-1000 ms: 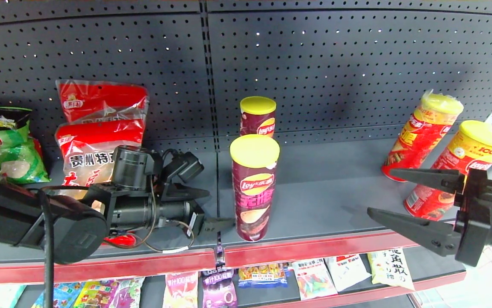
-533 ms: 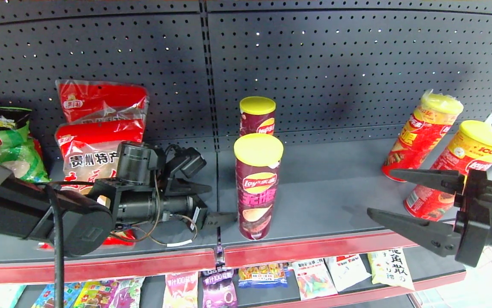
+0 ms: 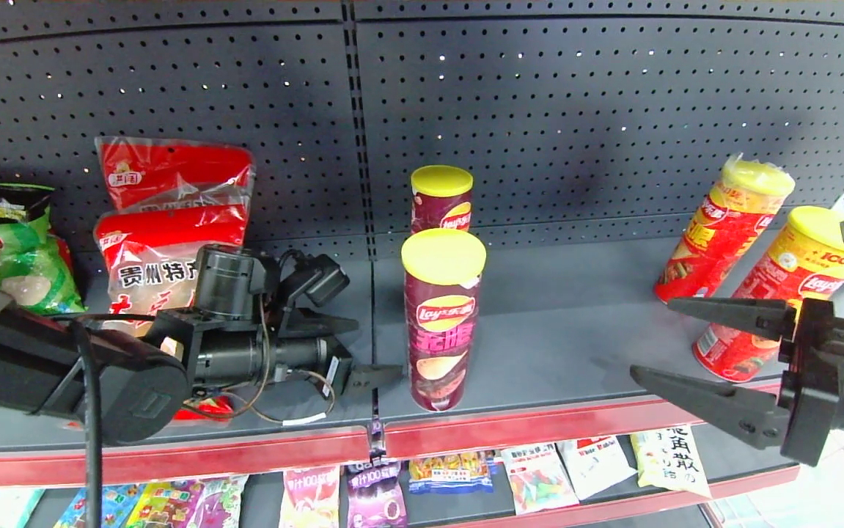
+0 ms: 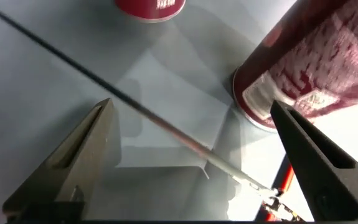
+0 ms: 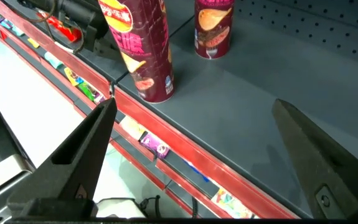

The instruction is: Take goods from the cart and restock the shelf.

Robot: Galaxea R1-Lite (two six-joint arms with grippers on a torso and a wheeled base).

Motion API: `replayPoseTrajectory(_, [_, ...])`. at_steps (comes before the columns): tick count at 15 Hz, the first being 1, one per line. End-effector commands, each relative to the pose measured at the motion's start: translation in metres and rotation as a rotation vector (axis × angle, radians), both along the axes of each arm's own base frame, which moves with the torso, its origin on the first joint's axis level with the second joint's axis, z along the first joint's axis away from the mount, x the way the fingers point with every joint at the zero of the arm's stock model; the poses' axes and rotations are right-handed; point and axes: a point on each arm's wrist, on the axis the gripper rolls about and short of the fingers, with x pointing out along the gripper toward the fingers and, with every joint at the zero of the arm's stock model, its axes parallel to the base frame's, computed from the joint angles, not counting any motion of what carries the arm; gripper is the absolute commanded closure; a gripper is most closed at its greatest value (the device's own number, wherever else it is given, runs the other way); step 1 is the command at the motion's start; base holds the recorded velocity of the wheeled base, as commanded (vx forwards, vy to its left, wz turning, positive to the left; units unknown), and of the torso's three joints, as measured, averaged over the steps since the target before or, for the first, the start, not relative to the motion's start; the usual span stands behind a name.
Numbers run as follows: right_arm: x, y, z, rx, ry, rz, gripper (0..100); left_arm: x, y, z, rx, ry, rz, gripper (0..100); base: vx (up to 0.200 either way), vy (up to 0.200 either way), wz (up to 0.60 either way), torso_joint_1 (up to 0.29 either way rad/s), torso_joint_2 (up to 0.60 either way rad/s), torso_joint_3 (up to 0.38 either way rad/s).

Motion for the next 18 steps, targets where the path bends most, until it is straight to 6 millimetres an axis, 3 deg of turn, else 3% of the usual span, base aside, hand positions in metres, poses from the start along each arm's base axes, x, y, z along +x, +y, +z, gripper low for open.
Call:
replayPoseTrajectory(1, [-0.005, -0.003, -0.007, -0.007, 0.013, 0.0, 0, -0.024, 0.021, 0.016, -0.012, -0.037, 0.039, 0, 0.0, 0.0, 0.0, 0.0, 0.0, 0.0])
replayPoseTrajectory(2, [-0.008, -0.005, -0.011, -0.011, 0.021, -0.005, 0, -0.033, 0.029, 0.018, -0.012, -0.043, 0.057, 0, 0.0, 0.0, 0.0, 0.0, 0.0, 0.0])
replayPoseTrajectory(6, [-0.058, -0.032, -0.044, -0.014, 0.016, -0.025, 0, -0.128, 0.075, 0.015, -0.007, -0.039, 0.166, 0, 0.0, 0.0, 0.0, 0.0, 0.0, 0.0])
replayPoseTrajectory(8, [-0.078, -0.043, -0.059, -0.008, -0.004, -0.049, 0, -0.151, 0.086, 0.02, -0.013, -0.084, 0.288, 0, 0.0, 0.0, 0.0, 0.0, 0.0, 0.0])
replayPoseTrajectory(12, [-0.134, -0.073, -0.083, -0.007, -0.032, -0.233, 0, -0.212, 0.114, 0.02, 0.014, -0.124, 0.502, 0, 0.0, 0.0, 0.0, 0.0, 0.0, 0.0])
replayPoseTrajectory(14, [-0.163, -0.082, -0.091, -0.015, -0.039, -0.342, 0, -0.254, 0.132, 0.011, 0.029, -0.113, 0.607, 0, 0.0, 0.0, 0.0, 0.0, 0.0, 0.0])
replayPoseTrajectory(17, [-0.178, -0.084, -0.093, -0.056, -0.007, -0.54, 0, -0.298, 0.149, 0.001, 0.04, -0.116, 0.733, 0, 0.0, 0.0, 0.0, 0.0, 0.0, 0.0])
replayPoseTrajectory(18, [-0.18, -0.084, -0.095, -0.057, -0.018, -0.577, 0, -0.304, 0.15, -0.001, 0.04, -0.121, 0.788, 0, 0.0, 0.0, 0.0, 0.0, 0.0, 0.0])
